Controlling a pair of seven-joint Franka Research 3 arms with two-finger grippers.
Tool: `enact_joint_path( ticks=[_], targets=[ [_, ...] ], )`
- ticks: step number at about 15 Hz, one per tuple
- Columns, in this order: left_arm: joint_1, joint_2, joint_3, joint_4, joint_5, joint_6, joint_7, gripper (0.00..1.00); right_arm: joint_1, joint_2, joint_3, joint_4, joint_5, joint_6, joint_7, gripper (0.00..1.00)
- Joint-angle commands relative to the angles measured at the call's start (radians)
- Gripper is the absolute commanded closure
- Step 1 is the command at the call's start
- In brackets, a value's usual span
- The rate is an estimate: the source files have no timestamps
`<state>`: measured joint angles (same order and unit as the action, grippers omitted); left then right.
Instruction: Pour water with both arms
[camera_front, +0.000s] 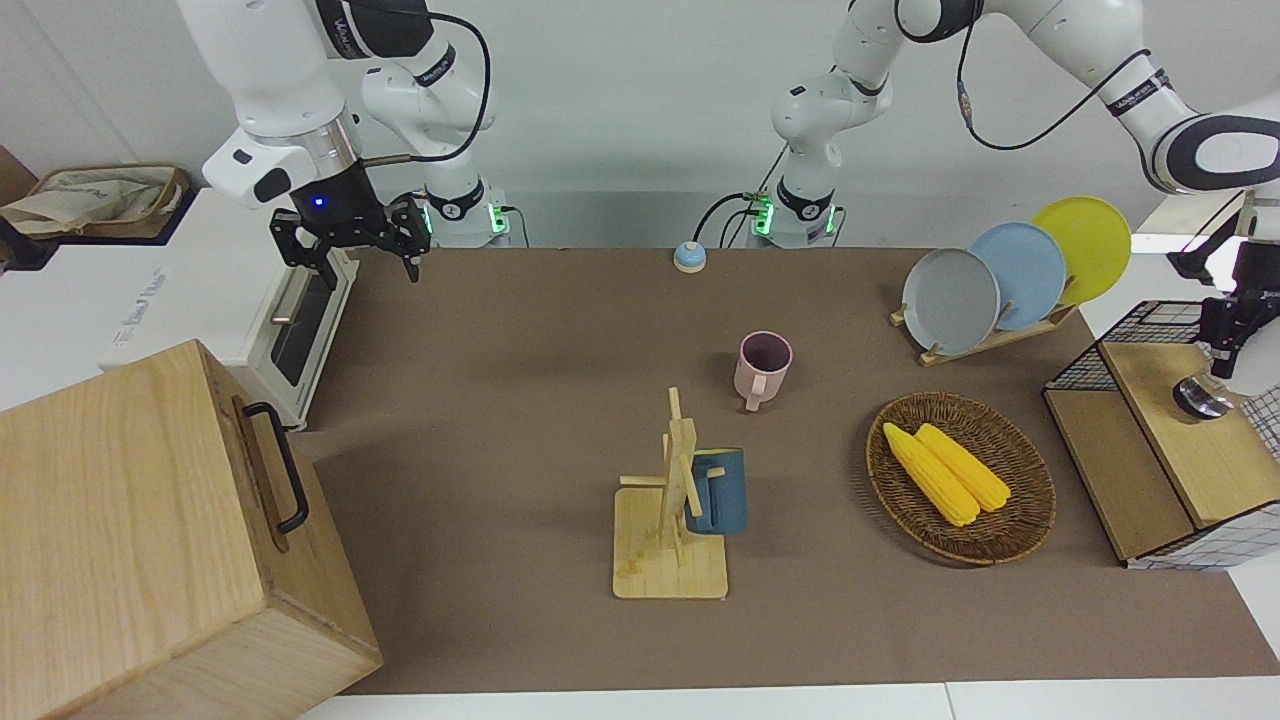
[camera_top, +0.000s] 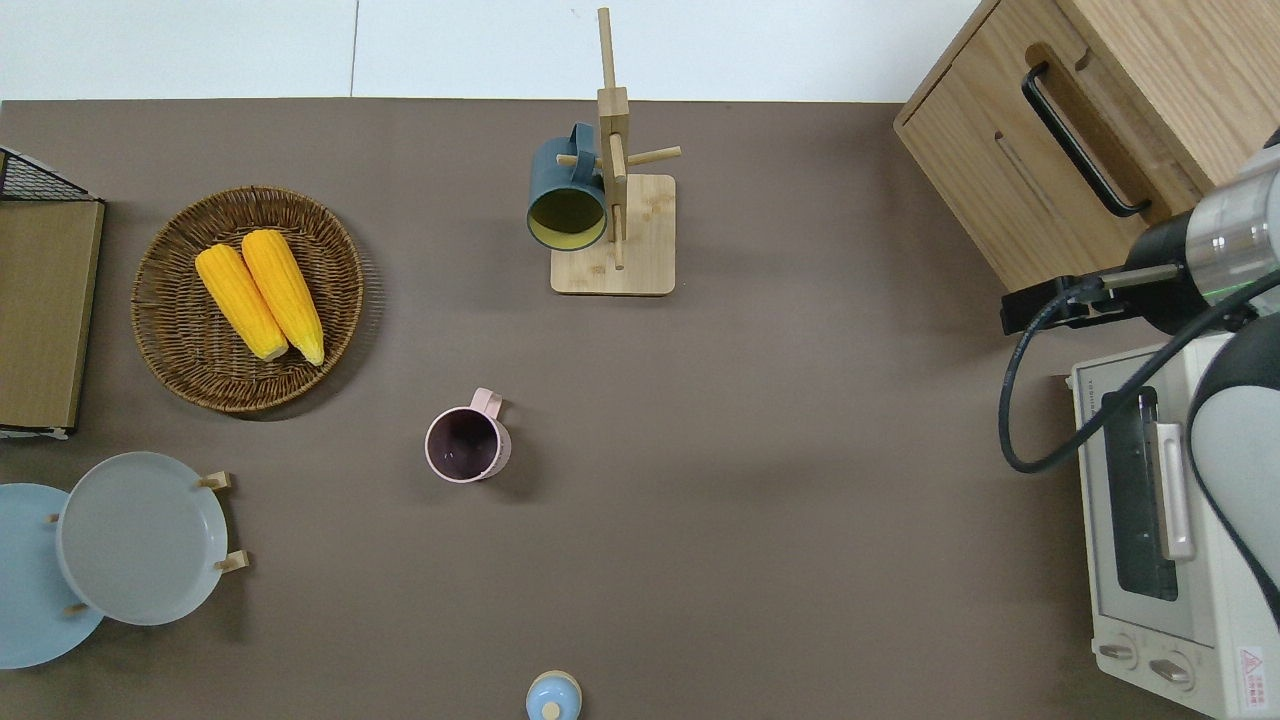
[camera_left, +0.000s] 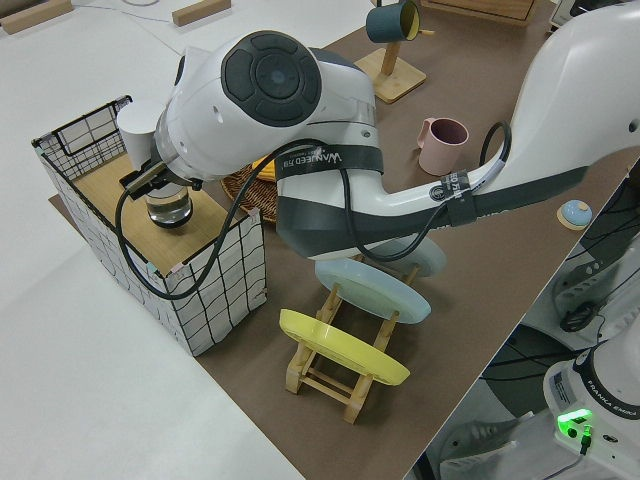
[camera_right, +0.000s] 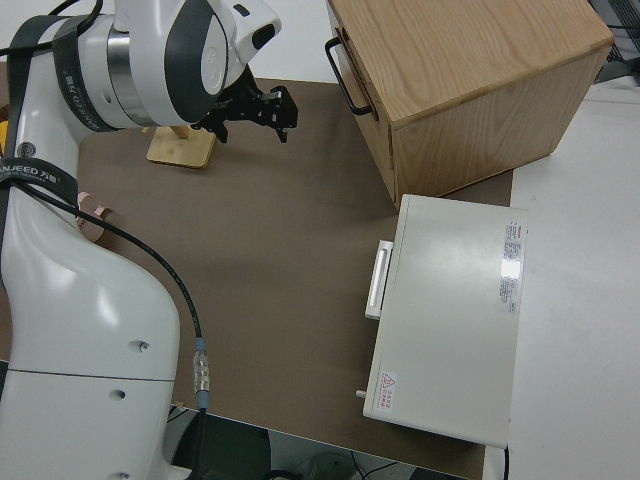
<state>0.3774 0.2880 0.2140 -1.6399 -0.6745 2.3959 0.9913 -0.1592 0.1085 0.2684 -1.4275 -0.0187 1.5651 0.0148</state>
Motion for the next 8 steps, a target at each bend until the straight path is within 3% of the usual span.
enact_joint_path(
  ticks=[1, 5, 6, 8],
  targets=[
    [0.006, 0.029, 0.001, 0.043, -0.045, 0.015, 0.040, 1.00, -0.019, -0.007, 0.009, -0.005, 0.022, 0.009, -0.021, 0.009],
    [0.006, 0.042, 0.001, 0.042, -0.043, 0.028, 0.041, 0.96, -0.019, -0.007, 0.009, -0.005, 0.022, 0.009, -0.021, 0.009],
    [0.006, 0.043, 0.001, 0.042, -0.043, 0.028, 0.041, 0.87, -0.019, -0.007, 0.009, -0.005, 0.022, 0.009, -0.021, 0.009],
    [0.006, 0.043, -0.001, 0.042, -0.043, 0.029, 0.040, 0.50, -0.019, -0.007, 0.009, -0.005, 0.022, 0.009, -0.021, 0.009]
  ],
)
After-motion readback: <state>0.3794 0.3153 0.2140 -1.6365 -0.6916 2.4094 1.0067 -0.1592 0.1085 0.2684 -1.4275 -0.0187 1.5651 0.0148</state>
